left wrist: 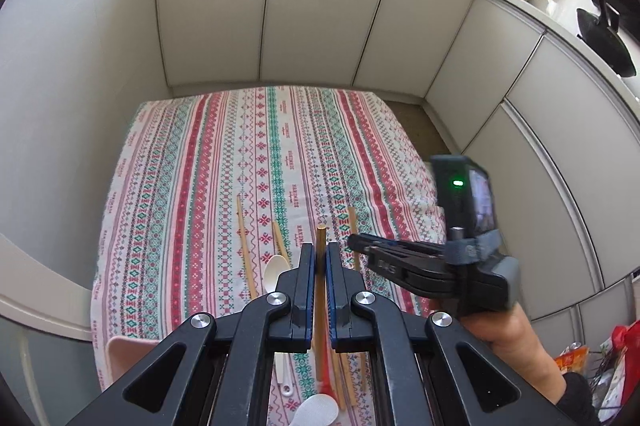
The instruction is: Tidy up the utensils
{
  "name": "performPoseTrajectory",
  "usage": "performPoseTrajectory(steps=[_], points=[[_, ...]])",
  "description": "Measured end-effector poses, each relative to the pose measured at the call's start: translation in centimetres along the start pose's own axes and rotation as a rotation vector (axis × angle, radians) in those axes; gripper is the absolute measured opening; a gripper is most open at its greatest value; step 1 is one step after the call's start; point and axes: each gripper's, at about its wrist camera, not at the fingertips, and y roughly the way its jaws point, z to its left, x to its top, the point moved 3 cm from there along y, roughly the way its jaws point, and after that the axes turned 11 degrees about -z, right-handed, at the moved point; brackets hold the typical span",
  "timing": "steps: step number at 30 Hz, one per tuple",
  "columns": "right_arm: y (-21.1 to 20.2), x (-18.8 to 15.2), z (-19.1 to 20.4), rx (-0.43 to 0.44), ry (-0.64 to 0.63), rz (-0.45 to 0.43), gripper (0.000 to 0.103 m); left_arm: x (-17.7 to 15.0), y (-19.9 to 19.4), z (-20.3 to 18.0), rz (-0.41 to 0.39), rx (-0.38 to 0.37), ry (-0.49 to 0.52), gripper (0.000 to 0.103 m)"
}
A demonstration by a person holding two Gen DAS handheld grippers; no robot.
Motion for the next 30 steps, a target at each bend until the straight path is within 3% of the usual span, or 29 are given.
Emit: performPoseTrajectory(steps=[13,22,30], points=[[-17.3,-0.3,7.7,0.094,-0.120,-0.307,0.008,1.9,-12.4,1.0,-0.172,0.027,-0.013,0.005],[-23.8,-1.3,14.6,0.174,-0.192,-0.441,0.008,2.1,-19.5,3.4,-0.264,0.080,-0.014,0.005],[-26.0,-2.5,19.2,0.251,-0.223,-0.529,0.008,1.1,-24.0,5.8,-0.318,0.138,-0.003,0.005]])
